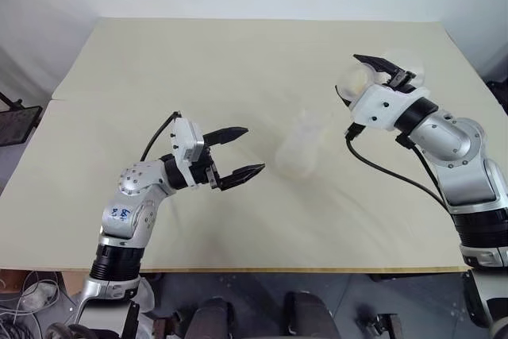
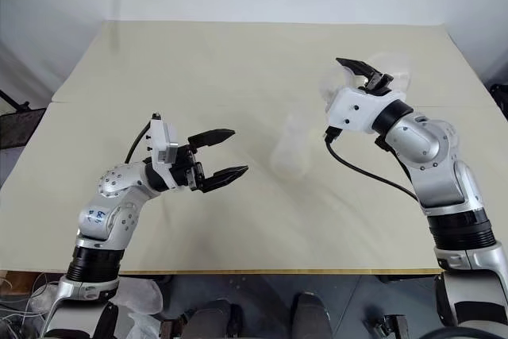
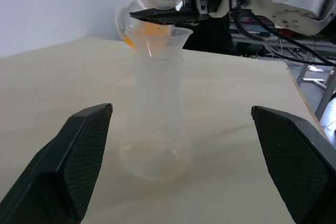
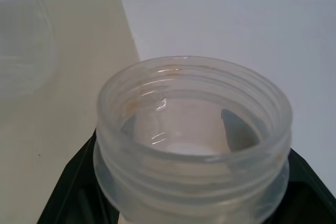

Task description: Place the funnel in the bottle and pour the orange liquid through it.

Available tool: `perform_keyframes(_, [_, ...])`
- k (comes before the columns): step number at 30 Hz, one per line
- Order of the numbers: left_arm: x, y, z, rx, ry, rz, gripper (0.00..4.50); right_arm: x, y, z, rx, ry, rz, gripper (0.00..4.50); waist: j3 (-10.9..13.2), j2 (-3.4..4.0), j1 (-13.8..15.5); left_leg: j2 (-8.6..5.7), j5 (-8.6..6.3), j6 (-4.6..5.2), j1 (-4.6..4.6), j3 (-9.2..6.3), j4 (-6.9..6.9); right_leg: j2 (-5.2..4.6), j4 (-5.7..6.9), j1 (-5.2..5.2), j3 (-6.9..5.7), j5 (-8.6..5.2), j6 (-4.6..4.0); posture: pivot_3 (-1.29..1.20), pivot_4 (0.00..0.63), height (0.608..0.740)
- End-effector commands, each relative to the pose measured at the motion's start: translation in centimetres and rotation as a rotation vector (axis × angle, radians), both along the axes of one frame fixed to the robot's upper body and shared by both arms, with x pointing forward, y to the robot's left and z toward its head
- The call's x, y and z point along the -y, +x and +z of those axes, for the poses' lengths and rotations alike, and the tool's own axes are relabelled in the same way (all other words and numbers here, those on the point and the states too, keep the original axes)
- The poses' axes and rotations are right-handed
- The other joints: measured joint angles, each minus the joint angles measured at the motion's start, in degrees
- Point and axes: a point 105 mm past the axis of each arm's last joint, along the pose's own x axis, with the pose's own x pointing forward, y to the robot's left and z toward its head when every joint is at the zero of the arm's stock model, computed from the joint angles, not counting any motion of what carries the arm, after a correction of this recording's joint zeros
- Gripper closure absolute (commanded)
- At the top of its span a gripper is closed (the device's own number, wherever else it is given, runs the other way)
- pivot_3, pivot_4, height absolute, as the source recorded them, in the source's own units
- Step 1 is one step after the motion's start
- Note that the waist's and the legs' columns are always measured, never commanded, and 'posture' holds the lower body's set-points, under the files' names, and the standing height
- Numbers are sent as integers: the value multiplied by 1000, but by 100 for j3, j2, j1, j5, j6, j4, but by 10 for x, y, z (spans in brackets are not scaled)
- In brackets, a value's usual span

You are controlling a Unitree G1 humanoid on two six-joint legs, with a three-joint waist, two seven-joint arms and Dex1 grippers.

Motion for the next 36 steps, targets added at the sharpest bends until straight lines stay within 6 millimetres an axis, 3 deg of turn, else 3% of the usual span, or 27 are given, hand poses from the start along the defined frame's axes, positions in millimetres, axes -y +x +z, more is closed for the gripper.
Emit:
perform_keyframes(1, [5,-5,4,33,-10,-27,0,-5,-5,19,114,-44,12,2022,0,0,2,-1,0,0,0,0,0,0,0,0,0,0,0,0,150,740])
perform_keyframes(18, [15,-2,1,64,-28,-29,0,-25,-4,14,261,-245,37,2022,0,0,-1,-1,0,0,-1,-2,0,-1,0,0,0,0,0,0,150,740])
perform_keyframes(36, [25,-5,0,62,-43,-48,0,-26,-1,13,316,-322,23,2022,0,0,-6,0,0,0,-1,-2,-1,0,0,0,0,0,0,0,150,740])
